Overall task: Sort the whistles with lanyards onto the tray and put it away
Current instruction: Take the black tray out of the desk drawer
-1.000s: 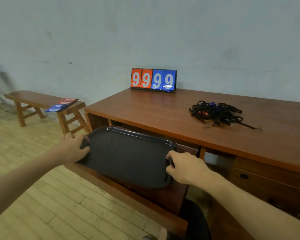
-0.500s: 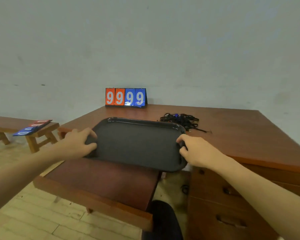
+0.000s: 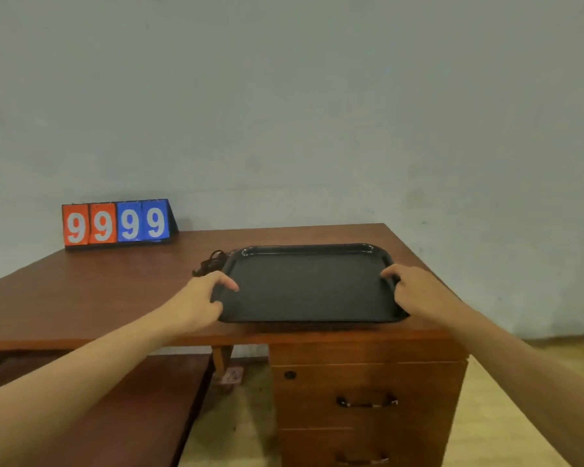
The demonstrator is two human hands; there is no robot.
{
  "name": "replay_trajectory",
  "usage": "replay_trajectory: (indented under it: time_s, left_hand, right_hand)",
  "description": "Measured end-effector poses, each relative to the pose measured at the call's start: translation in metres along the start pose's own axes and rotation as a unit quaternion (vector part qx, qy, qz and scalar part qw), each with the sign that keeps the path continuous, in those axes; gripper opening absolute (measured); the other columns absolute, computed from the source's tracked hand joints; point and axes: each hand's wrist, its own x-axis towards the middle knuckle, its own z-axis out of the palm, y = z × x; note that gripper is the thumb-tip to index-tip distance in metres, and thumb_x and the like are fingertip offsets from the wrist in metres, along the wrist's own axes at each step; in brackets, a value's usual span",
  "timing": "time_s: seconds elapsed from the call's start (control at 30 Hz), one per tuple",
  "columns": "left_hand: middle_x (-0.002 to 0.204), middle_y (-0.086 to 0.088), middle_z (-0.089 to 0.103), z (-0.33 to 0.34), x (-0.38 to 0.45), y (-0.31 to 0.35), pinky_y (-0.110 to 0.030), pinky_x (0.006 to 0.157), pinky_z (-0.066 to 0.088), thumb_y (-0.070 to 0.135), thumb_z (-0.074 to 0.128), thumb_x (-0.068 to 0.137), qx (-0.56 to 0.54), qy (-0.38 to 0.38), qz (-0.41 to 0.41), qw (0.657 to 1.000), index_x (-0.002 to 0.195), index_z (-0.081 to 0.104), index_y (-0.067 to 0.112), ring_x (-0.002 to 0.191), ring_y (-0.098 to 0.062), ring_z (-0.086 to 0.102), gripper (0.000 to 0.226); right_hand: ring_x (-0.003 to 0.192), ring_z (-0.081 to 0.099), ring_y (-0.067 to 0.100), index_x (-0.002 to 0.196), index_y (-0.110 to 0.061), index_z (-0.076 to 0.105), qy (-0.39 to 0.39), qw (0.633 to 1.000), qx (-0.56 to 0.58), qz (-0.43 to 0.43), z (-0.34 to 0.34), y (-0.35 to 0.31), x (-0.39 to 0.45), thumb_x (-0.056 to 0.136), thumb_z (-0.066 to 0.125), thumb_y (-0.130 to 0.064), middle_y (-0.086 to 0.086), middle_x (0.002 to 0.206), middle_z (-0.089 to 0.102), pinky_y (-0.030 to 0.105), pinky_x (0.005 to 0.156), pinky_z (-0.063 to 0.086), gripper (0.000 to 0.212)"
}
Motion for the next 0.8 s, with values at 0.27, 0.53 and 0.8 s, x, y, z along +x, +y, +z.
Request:
replay_trajectory:
  time_s: [0.27, 0.53, 0.8]
  left_hand:
    - [0.115, -0.007, 0.059, 0.083, 0.080, 0.057, -0.015, 0.043, 0.042, 0.007, 0.057, 0.097, -0.066, -0.019, 0.010, 0.998, 0.127, 0.054, 0.033, 0.042, -0.006, 0.053, 0.040]
    - [0.142, -0.009, 0.038, 0.124, 0.105, 0.068, -0.015, 0.051, 0.043, 0.015, 0.059, 0.097, -0.064, -0.028, -0.012, 0.997, 0.122, 0.053, 0.042, 0.057, -0.010, 0.057, 0.037]
    - [0.126, 0.003, 0.038, 0.138, 0.111, 0.056, -0.029, 0.088, 0.045, 0.024, 0.057, 0.098, -0.067, -0.018, 0.024, 0.997, 0.119, 0.050, 0.043, 0.097, -0.014, 0.050, 0.029]
  right_hand:
    - [0.132, 0.049, 0.032, 0.141, -0.020, 0.057, 0.015, 0.996, 0.016, 0.091, 0.000, 0.089, 0.058, 0.100, 0.042, 0.001, 0.010, 0.147, 0.052, 0.041, 0.109, 0.044, 0.048]
    - [0.129, 0.046, 0.038, 0.143, -0.023, 0.056, 0.022, 0.993, 0.009, 0.119, 0.027, 0.132, 0.091, 0.099, 0.041, 0.003, 0.013, 0.142, 0.055, 0.048, 0.110, 0.043, 0.053]
    - [0.125, 0.049, 0.036, 0.140, -0.023, 0.059, 0.038, 0.993, -0.028, 0.108, 0.041, 0.149, 0.097, 0.101, 0.042, -0.005, 0.013, 0.139, 0.056, 0.050, 0.109, 0.045, 0.046]
